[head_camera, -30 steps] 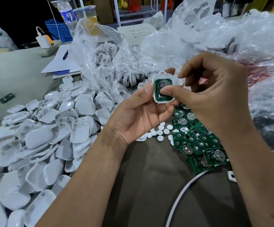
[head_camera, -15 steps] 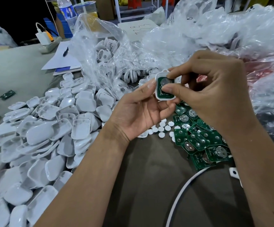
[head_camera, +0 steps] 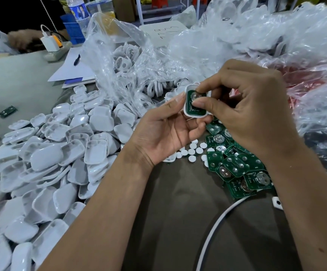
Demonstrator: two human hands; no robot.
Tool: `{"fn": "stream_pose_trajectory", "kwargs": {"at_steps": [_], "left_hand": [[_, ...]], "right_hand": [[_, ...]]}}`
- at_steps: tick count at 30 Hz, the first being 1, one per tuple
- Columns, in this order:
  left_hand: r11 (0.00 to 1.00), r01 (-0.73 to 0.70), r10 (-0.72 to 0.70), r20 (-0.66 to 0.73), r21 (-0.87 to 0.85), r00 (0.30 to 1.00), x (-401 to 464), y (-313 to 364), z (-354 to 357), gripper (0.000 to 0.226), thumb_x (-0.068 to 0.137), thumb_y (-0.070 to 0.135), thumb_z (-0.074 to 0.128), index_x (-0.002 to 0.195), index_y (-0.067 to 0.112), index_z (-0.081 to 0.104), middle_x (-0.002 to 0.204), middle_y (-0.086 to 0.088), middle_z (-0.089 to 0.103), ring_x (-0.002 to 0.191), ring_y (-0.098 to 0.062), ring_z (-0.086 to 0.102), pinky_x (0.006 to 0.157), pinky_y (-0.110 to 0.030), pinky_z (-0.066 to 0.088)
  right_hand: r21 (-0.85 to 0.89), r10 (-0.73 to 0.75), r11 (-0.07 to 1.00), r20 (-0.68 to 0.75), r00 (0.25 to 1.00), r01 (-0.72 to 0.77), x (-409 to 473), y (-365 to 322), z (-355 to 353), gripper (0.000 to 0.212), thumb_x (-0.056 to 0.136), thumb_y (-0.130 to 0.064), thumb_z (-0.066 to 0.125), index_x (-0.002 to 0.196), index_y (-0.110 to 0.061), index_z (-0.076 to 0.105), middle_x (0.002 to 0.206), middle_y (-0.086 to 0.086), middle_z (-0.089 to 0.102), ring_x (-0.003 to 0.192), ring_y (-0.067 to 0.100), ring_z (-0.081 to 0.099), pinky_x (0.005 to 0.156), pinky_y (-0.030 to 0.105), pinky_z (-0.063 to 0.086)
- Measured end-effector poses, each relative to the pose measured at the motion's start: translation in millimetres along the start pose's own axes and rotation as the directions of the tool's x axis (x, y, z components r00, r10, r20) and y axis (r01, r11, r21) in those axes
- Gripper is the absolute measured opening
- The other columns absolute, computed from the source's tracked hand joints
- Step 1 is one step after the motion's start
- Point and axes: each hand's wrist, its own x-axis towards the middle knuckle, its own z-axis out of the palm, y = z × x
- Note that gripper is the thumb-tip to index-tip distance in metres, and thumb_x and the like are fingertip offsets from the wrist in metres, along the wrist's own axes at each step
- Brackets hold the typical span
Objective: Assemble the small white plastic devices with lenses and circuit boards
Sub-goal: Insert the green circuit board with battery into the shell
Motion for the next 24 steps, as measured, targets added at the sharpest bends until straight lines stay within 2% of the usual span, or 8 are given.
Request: {"fn": "stream_pose_trajectory", "kwargs": {"at_steps": [3, 7, 15, 20, 24], "left_hand": [[1.000, -0.002, 0.002, 0.012, 0.011, 1.000, 0.5, 0.6, -0.3, 0.042, 0.081, 0.020, 0.071, 0.118, 0.002, 0.058, 0.092, -0.016, 0.070, 0.080, -0.031, 0.073, 0.071, -0.033, 0.061], [1.000, -0.004, 0.004, 0.047, -0.005, 0.999, 0.5, 0.4, -1.9, 0.045, 0.080, 0.018, 0.075, 0.118, 0.000, 0.059, 0.095, -0.016, 0.070, 0.082, -0.032, 0.072, 0.073, -0.034, 0.061], [1.000, -0.015, 0.015, 0.050, 0.007, 0.999, 0.9, -0.7, -3.6, 0.030, 0.080, 0.018, 0.076, 0.106, 0.003, 0.072, 0.093, -0.014, 0.072, 0.082, -0.029, 0.073, 0.074, -0.032, 0.061], [1.000, -0.008, 0.007, 0.069, 0.014, 0.998, 0.3, 0.3, -3.8, 0.029, 0.080, 0.018, 0.079, 0.105, 0.004, 0.074, 0.094, -0.014, 0.074, 0.083, -0.029, 0.074, 0.076, -0.033, 0.061], [1.000, 0.010, -0.010, 0.040, -0.015, 0.999, 0.2, 0.7, -3.4, 0.020, 0.090, 0.017, 0.065, 0.102, 0.004, 0.074, 0.092, -0.014, 0.073, 0.082, -0.029, 0.073, 0.075, -0.032, 0.061]], "right_hand": [[-0.012, -0.018, 1.000, -0.010, 1.000, 0.018, -0.2, -0.2, 0.6, 0.017, 0.088, -0.022, 0.084, 0.092, -0.006, 0.079, 0.080, -0.001, 0.062, 0.070, 0.008, 0.057, 0.066, 0.013, 0.045], [-0.013, -0.027, 1.000, -0.019, 0.999, 0.027, -0.1, -0.7, 0.6, 0.017, 0.088, -0.021, 0.084, 0.092, -0.006, 0.079, 0.080, -0.002, 0.060, 0.070, 0.005, 0.057, 0.066, 0.013, 0.045], [-0.013, 0.000, 1.000, -0.010, 1.000, 0.000, -1.0, -3.3, -0.7, 0.016, 0.086, -0.021, 0.085, 0.092, -0.007, 0.079, 0.080, -0.002, 0.063, 0.070, 0.008, 0.059, 0.065, 0.012, 0.045], [0.009, 0.021, 1.000, -0.013, 1.000, -0.021, -0.6, -4.5, -1.9, 0.017, 0.086, -0.024, 0.085, 0.093, -0.009, 0.080, 0.080, 0.001, 0.065, 0.069, 0.009, 0.061, 0.062, 0.020, 0.051], [0.023, 0.050, 0.999, -0.013, 0.999, -0.049, -1.0, -3.4, 0.4, 0.017, 0.086, -0.026, 0.086, 0.094, -0.012, 0.080, 0.079, -0.002, 0.064, 0.069, 0.008, 0.061, 0.060, 0.022, 0.052]]}}
